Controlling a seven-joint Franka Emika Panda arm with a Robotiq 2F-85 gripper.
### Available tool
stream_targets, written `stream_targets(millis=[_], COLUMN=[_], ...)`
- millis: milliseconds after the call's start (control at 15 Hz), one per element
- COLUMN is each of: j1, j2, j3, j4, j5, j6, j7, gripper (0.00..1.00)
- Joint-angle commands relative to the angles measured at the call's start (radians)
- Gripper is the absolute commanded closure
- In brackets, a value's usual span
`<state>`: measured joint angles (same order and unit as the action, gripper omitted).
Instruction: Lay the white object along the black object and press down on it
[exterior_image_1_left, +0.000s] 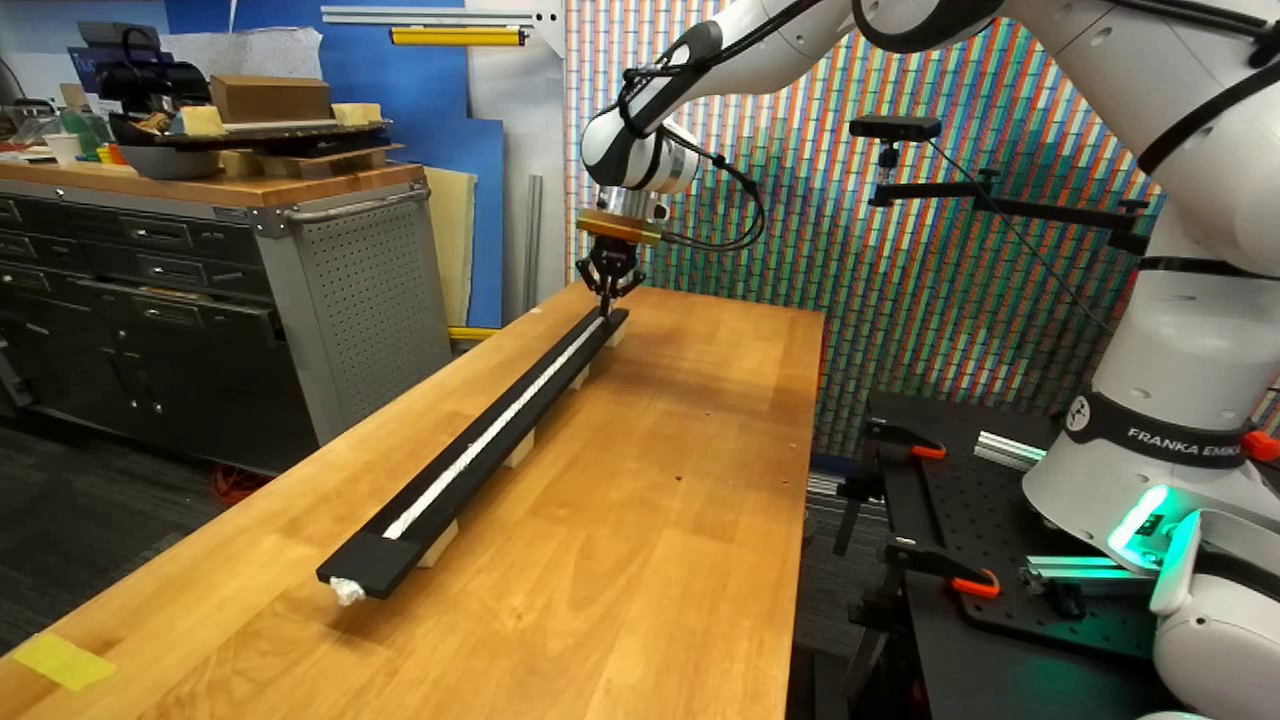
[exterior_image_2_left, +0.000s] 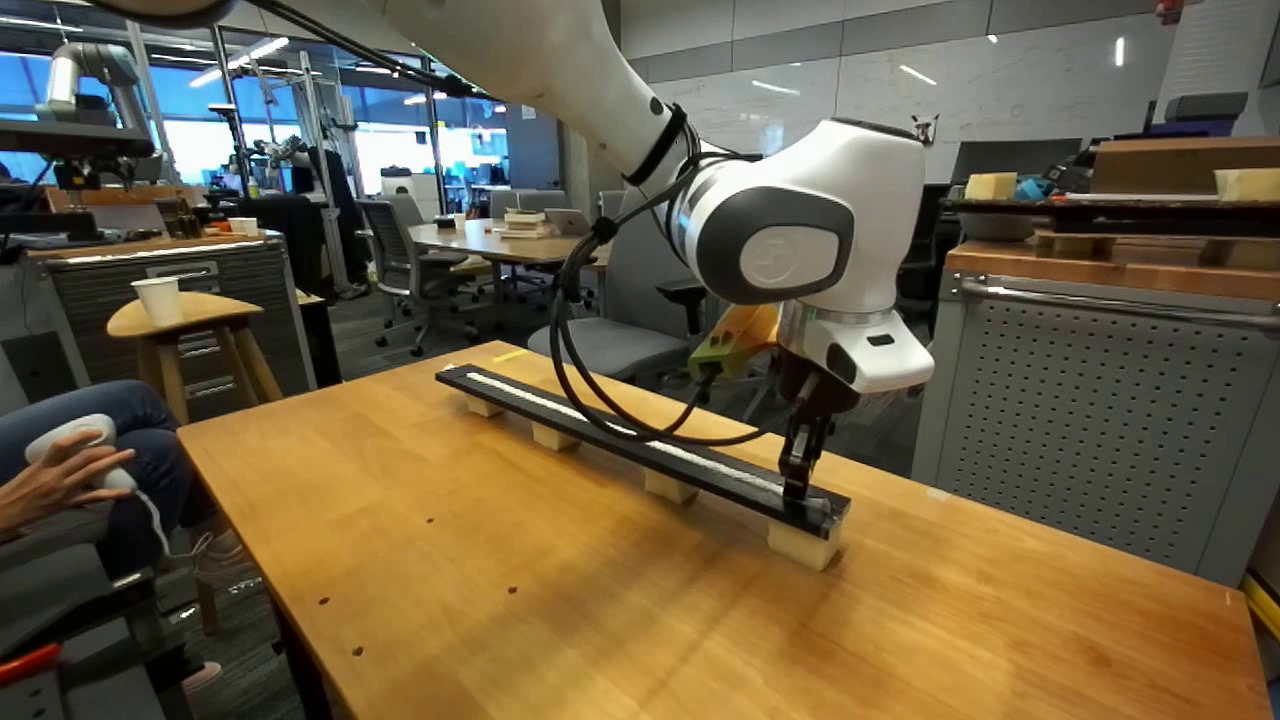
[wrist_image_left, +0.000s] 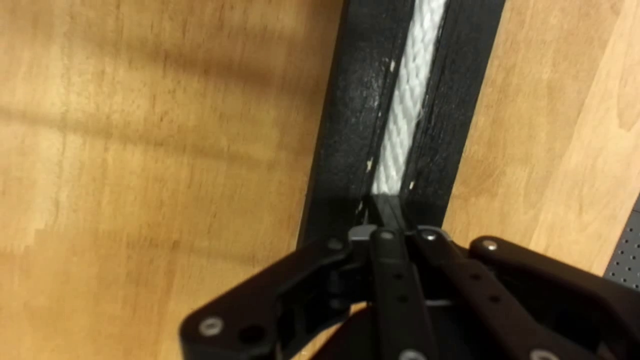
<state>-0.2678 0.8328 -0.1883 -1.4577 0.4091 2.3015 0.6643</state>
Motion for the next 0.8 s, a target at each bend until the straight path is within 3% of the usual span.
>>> stream_targets(millis=[0,733], j1=[-0.013,-0.019], j2=[0.006,-0.047], j3=[0.006,-0.006], j4=[0.008,-0.064], j5=[0.007,0.016], j6=[0.003,0.105], j7=[0.014,0.047], gripper=[1.00,1.00])
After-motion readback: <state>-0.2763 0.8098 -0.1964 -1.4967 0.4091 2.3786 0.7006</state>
